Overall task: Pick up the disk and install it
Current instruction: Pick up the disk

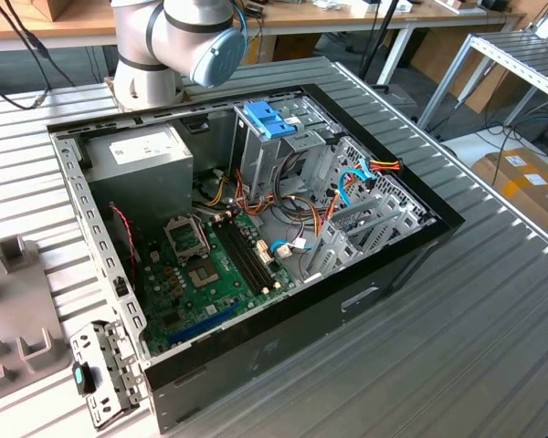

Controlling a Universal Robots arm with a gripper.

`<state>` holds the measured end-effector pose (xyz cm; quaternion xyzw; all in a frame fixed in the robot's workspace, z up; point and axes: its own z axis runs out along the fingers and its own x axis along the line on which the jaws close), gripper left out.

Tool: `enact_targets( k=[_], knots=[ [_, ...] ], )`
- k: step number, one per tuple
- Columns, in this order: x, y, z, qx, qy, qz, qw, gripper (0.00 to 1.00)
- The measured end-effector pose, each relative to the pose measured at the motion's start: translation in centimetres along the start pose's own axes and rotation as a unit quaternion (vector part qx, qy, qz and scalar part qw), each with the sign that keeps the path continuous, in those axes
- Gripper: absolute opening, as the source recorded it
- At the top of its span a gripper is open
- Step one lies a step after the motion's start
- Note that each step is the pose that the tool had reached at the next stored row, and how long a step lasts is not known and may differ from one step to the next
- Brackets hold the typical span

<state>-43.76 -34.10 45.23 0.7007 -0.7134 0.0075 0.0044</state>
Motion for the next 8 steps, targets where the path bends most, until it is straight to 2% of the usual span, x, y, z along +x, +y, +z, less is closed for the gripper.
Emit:
enact_targets(
  k=[2,8],
  knots=[
    [0.0,0.0,-0.06,-0.0001,0.0,0.0,1.0,0.35],
    [0.03,0.0,-1.46,0.0,0.0,0.0,1.0,0.35]
  ],
)
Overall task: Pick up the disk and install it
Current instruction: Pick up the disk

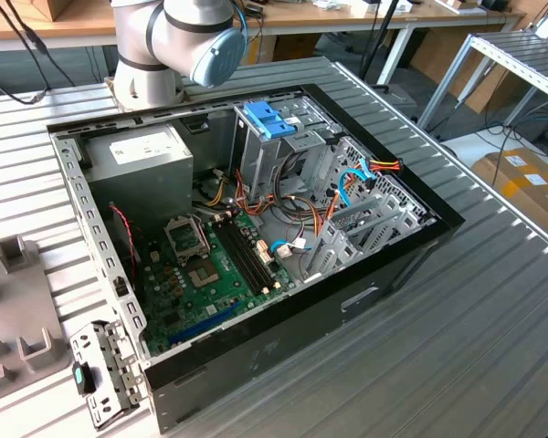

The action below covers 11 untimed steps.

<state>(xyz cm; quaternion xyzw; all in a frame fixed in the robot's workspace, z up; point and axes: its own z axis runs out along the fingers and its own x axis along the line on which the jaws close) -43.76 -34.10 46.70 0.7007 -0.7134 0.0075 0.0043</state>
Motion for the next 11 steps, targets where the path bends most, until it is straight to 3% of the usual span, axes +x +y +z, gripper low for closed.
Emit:
enact_targets(
  k=[9,11],
  knots=[
    [0.05,-0.02,-2.83,-0.0002,0.0001,0.0,1.0,0.35],
    [0.05,-0.02,-2.95,0.0,0.0,0.0,1.0,0.35]
  ],
)
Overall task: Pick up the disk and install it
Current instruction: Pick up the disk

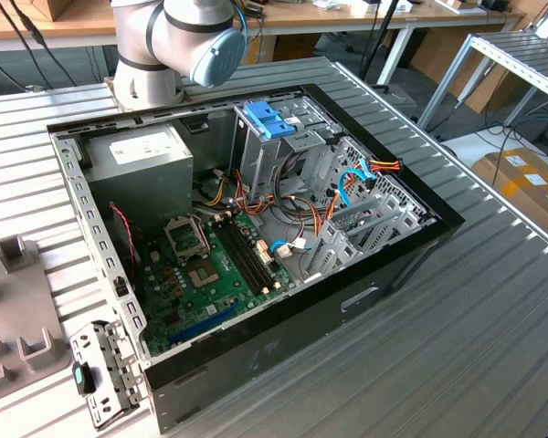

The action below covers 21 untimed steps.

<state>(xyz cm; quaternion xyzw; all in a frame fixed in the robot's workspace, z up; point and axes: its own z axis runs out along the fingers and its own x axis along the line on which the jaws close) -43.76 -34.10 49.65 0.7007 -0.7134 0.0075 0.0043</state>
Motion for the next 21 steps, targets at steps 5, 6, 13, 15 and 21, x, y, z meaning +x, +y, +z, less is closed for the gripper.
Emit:
enact_targets(
  k=[5,6,13,15,21],
  knots=[
    [0.0,0.0,-0.05,0.0,0.0,0.0,1.0,0.35],
    [0.0,-0.02,-0.04,0.0,0.0,0.0,1.0,0.35],
    [0.0,-0.38,-0.05,-0.0001,0.0,0.0,1.0,0.35],
    [-0.01,-0.44,-0.05,-0.0001,0.0,0.0,1.0,0.35],
    [-0.01,-0.67,-0.05,-0.0001,0.0,0.0,1.0,0.35]
  ],
)
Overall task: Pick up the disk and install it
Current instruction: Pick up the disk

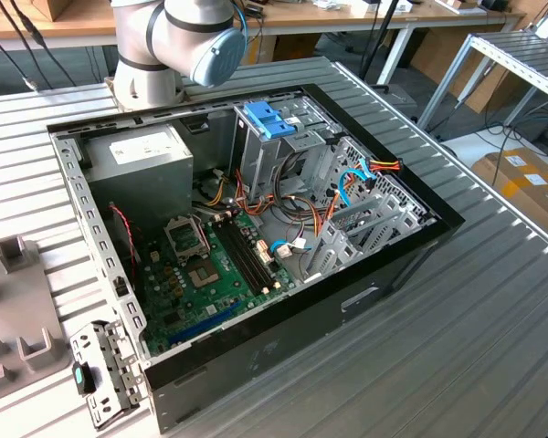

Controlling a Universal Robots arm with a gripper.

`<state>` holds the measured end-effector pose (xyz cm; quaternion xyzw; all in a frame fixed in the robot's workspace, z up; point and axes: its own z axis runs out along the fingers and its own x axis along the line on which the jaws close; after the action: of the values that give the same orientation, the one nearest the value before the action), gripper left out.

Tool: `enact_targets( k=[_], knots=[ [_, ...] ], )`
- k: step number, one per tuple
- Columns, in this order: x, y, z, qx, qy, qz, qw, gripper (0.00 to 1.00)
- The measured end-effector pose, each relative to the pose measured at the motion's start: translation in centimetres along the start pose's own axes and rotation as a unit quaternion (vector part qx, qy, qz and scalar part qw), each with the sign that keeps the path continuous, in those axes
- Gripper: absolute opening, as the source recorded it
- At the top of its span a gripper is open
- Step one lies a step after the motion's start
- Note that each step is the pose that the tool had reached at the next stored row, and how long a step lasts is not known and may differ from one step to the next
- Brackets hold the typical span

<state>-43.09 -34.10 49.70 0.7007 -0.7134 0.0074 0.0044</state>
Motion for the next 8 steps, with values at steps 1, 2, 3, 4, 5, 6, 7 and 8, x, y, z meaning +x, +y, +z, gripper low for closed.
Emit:
enact_targets(
  k=[1,2,3,4,5,6,7,8],
  knots=[
    [0.0,-0.04,0.0,0.0,0.0,0.0,1.0,0.35],
    [0.0,-0.09,0.01,0.0,0.0,0.0,1.0,0.35],
    [0.0,-0.13,0.0,0.0,0.0,0.0,1.0,0.35],
    [0.0,-0.14,0.0,0.0,0.0,0.0,1.0,0.35],
    [0.0,-0.14,0.0,0.0,0.0,0.0,1.0,0.35],
    [0.0,-0.15,0.0,0.0,0.0,0.0,1.0,0.35],
    [0.0,-0.15,-0.01,0.0,0.0,0.0,1.0,0.35],
    [0.0,-0.15,-0.03,0.0,0.0,0.0,1.0,0.35]
  ],
)
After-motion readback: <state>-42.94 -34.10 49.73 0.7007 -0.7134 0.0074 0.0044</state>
